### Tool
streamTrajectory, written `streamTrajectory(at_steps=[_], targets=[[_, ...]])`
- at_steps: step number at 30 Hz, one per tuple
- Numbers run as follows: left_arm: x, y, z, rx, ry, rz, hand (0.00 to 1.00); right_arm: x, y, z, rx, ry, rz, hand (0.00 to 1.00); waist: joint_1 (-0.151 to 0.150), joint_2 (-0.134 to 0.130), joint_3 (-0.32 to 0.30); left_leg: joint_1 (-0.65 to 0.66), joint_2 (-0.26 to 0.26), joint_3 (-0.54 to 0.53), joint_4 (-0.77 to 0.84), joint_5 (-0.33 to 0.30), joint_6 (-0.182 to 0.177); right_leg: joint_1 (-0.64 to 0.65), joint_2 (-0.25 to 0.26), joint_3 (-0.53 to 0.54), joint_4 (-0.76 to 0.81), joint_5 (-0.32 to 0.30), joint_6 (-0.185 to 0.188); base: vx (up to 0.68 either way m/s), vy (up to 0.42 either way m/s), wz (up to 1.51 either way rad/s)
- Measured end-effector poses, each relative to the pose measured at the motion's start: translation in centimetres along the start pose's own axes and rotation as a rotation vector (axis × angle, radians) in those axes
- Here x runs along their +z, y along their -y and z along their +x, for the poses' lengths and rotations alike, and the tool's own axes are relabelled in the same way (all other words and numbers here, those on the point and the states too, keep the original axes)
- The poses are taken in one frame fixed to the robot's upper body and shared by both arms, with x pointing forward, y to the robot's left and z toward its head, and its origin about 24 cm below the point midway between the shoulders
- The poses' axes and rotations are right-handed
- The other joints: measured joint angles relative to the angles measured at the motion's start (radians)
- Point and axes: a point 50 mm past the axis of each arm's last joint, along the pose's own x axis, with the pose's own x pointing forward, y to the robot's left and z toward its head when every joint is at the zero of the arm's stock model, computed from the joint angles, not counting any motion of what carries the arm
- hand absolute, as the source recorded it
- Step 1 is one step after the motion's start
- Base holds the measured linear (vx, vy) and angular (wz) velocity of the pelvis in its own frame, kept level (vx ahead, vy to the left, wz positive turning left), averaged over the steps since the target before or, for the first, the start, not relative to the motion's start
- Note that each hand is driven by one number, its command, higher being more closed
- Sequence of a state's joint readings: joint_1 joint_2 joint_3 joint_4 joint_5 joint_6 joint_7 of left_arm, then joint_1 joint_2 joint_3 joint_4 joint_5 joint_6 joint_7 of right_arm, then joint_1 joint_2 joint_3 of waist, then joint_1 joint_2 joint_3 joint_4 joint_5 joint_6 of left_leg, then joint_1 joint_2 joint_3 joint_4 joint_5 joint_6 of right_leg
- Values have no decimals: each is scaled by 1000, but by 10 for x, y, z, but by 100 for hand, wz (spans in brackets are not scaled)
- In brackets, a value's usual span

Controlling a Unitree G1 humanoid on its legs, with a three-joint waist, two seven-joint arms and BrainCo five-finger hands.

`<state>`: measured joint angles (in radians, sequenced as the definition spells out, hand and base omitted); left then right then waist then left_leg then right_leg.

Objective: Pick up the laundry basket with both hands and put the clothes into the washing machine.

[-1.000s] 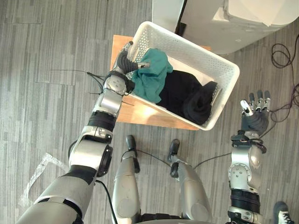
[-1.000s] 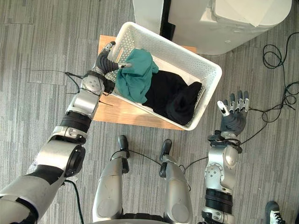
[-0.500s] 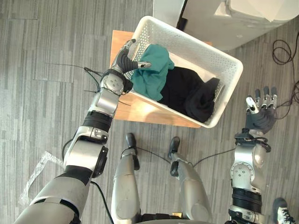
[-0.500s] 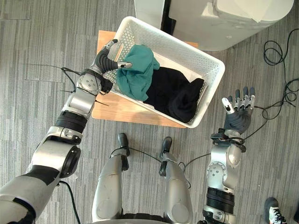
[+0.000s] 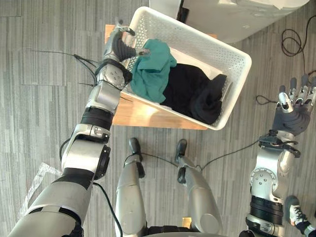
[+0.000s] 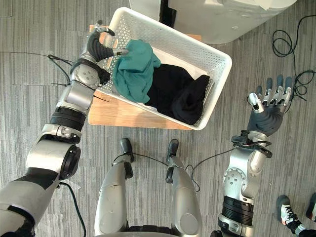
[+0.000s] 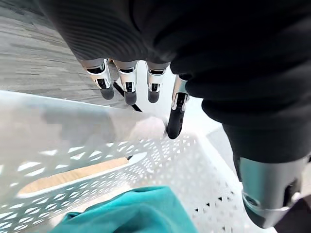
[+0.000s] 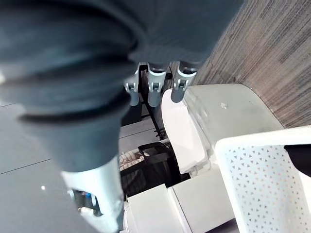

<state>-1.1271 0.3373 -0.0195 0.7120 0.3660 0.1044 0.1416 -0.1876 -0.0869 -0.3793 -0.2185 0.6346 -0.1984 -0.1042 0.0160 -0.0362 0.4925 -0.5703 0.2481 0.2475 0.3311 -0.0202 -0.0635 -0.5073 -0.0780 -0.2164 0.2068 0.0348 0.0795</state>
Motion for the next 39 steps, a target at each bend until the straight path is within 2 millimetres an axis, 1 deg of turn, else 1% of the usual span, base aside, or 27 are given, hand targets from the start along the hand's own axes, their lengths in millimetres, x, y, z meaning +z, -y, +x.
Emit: streamTrajectory(at_steps=[2, 5, 7, 9, 12, 16, 21, 27, 31, 36, 38, 39], targets=[[1, -7, 1, 33, -3, -68, 0, -1, 2, -2, -5, -8, -13, 0, -1, 0, 0, 0, 0, 1, 0, 0, 0, -1, 0, -1, 0, 0, 0, 18, -14, 0], [3, -15, -2, 68, 20, -100, 0, -5, 7, -6, -16, -35, -37, 0, 0, 0, 0, 0, 1, 1, 0, 0, 0, -1, 0, -2, 0, 0, 0, 0, 0, 0], [-2, -17, -6, 80, 19, -103, 0, -5, 9, -8, -21, -43, -44, 0, 0, 0, 0, 0, 0, 1, 0, 0, 0, -1, 0, -2, 0, 0, 0, 0, 0, 0], [-16, -13, -12, 68, -15, -94, 0, -5, 9, -8, -21, -45, -45, 0, 2, 0, 0, 0, 0, 1, 0, 0, 0, -1, 0, -4, 1, 0, -1, 0, 0, 0], [-30, -11, -17, 69, -66, -108, 0, -7, 10, -8, -24, -51, -49, 0, 0, 0, 0, 0, 0, 2, 0, 0, 0, -2, -1, -4, 1, 0, -1, 0, 0, 0], [-33, -9, -17, 62, -83, -111, 0, -12, 11, -9, -27, -74, -50, 0, -1, 0, 0, -6, 0, 3, 0, 0, 0, -7, -1, -3, -3, 0, -2, 0, 0, 0], [-47, 8, -19, -45, -155, -156, 0, -13, 8, -8, -19, -76, -43, 0, 0, 0, 0, -6, 0, 3, 0, 0, 0, -7, -1, -3, -4, 1, -2, 30, -15, 0], [-52, 11, -20, -79, -173, -174, 0, -14, 8, -9, -17, -80, -39, 0, 1, 0, -1, -6, 0, 3, 0, 0, 0, -7, 0, -2, -6, 3, -4, 0, 0, 0], [-54, 8, -18, -105, -171, -150, 0, -15, 8, -9, -5, -87, -38, 0, 2, 0, -3, -15, 5, 6, 2, 0, 0, -5, 7, 1, -34, 21, -8, 2, -16, -5], [-53, 5, -14, -150, -157, -43, 0, -16, 7, -9, -1, -88, -32, 0, 2, 0, -3, -19, 10, 6, 8, 0, 0, -6, 11, 1, -37, 24, -7, 5, -21, -1], [-53, 3, -13, -148, -150, -16, 0, -14, 7, -8, -2, -79, -28, 0, 2, 0, -3, -27, 13, 6, 15, 0, 0, -10, 14, 1, -38, 25, -5, 4, -40, -4], [-52, 1, -13, -145, -142, 5, 0, -7, 8, -6, -7, -51, -30, 0, 2, 0, -4, -34, 15, 6, 18, 0, 0, -17, 15, 3, -38, 27, -4, -3, -39, -5]])
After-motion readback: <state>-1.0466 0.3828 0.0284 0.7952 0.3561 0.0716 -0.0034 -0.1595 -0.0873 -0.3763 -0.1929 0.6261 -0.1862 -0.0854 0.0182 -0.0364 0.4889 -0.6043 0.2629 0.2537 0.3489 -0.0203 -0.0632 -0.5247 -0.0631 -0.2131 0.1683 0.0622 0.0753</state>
